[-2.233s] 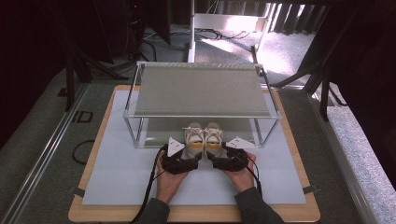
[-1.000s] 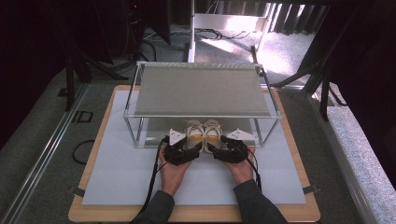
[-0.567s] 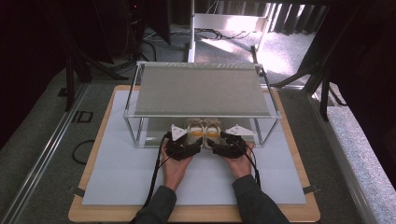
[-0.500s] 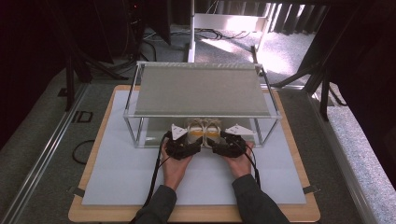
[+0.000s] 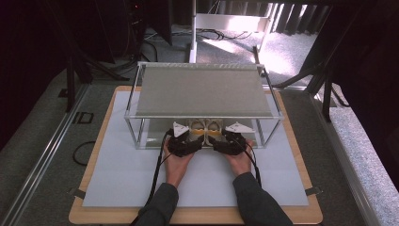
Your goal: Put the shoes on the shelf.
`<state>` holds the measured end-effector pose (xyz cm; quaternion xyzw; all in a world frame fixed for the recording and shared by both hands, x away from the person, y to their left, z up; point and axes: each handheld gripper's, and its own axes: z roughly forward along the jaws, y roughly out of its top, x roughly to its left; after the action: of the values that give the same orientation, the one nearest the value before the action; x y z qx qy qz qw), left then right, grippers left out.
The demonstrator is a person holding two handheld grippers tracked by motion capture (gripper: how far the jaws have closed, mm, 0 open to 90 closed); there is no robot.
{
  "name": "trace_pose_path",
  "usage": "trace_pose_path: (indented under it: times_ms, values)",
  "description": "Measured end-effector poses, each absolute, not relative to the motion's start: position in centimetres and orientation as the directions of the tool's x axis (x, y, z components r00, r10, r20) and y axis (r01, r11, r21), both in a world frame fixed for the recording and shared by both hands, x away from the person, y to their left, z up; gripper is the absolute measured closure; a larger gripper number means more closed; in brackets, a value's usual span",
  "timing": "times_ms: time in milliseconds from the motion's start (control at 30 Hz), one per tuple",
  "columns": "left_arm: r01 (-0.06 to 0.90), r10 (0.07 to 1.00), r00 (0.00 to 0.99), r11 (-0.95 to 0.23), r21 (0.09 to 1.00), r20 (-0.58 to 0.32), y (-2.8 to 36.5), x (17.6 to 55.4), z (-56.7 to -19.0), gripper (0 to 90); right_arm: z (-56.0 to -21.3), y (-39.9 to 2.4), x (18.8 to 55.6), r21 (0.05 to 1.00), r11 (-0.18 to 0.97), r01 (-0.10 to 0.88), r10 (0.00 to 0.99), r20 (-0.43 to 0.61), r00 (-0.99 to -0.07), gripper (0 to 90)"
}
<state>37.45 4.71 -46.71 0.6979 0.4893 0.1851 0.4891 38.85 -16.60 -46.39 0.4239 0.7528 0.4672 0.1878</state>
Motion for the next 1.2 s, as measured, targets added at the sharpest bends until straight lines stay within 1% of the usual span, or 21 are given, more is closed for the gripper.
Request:
trace_pose_path:
  times_ms: [467, 733, 967, 1100, 1200]
  values:
    - [0.514, 0.865, 0.449, -0.044, 0.857, -0.225, 4.7, 38.5, -47.4, 29.6, -46.9, -16.5, 39.5, 0.855, 0.227, 0.467, 0.82, 0.091, -0.565, 32.9]
    - [0.527, 0.875, 0.432, -0.048, 0.849, -0.218, 4.4, 38.8, -47.6, 29.2, -47.0, -16.4, 39.4, 0.855, 0.234, 0.463, 0.82, 0.082, -0.567, 32.9]
    - [0.539, 0.87, 0.431, -0.035, 0.842, -0.24, 4.5, 38.8, -47.6, 29.3, -47.0, -16.4, 39.4, 0.854, 0.238, 0.462, 0.819, 0.079, -0.568, 32.9]
    - [0.542, 0.858, 0.449, -0.042, 0.839, -0.248, 4.8, 38.9, -47.6, 30.3, -47.0, -16.4, 39.4, 0.854, 0.242, 0.461, 0.818, 0.076, -0.57, 33.0]
    - [0.532, 0.866, 0.444, -0.046, 0.846, -0.232, 4.8, 38.6, -47.6, 29.3, -46.9, -16.4, 39.4, 0.853, 0.238, 0.463, 0.82, 0.079, -0.567, 32.0]
